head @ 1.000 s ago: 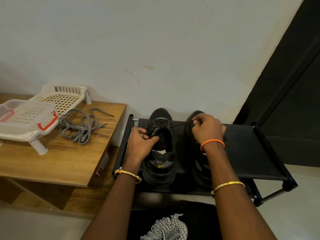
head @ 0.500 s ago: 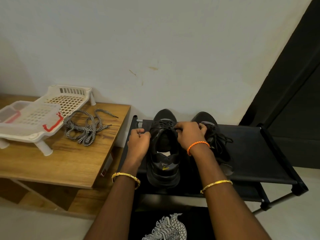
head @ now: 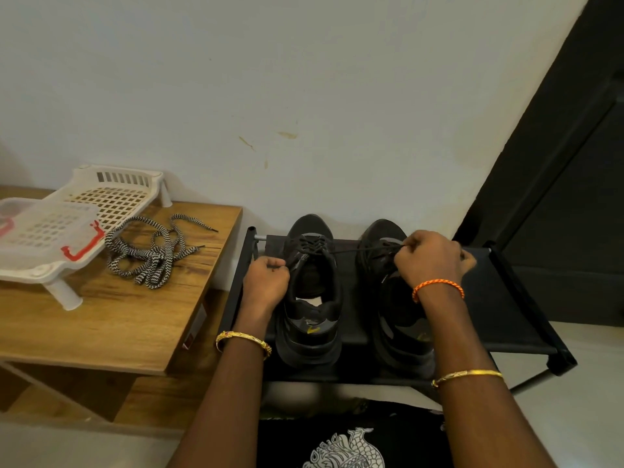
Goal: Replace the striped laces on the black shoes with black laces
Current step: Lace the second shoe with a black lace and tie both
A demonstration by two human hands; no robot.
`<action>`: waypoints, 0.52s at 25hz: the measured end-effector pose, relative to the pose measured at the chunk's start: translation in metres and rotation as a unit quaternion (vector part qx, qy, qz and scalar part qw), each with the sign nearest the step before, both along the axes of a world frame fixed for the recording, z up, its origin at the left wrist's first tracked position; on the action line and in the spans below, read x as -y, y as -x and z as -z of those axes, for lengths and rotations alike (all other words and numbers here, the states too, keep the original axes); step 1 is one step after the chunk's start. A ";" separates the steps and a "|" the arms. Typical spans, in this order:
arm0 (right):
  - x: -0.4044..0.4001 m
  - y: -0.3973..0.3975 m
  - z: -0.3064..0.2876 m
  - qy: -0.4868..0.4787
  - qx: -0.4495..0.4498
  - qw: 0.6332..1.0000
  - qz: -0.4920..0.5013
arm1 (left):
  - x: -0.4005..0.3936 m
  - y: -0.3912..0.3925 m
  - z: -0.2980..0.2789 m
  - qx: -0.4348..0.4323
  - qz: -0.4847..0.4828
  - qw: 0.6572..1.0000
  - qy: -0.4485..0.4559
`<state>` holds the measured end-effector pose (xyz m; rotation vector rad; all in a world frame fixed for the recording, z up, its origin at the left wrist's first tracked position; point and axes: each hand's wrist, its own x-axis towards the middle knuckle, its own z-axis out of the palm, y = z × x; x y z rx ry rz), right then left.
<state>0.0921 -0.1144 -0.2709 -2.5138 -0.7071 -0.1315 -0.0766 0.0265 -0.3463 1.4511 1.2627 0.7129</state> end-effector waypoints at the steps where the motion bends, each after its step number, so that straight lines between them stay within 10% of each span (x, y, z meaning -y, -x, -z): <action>1: 0.004 -0.002 0.000 -0.002 0.003 1.000 0.026 | 0.000 0.000 -0.001 -0.004 -0.002 1.000 0.002; 5: 0.000 0.001 0.006 -0.014 0.016 0.999 0.039 | 0.000 -0.001 -0.005 0.015 0.002 1.000 0.005; 13: -0.055 0.043 0.026 0.067 -0.002 0.966 -0.249 | 0.003 -0.011 -0.010 0.045 0.024 0.998 -0.024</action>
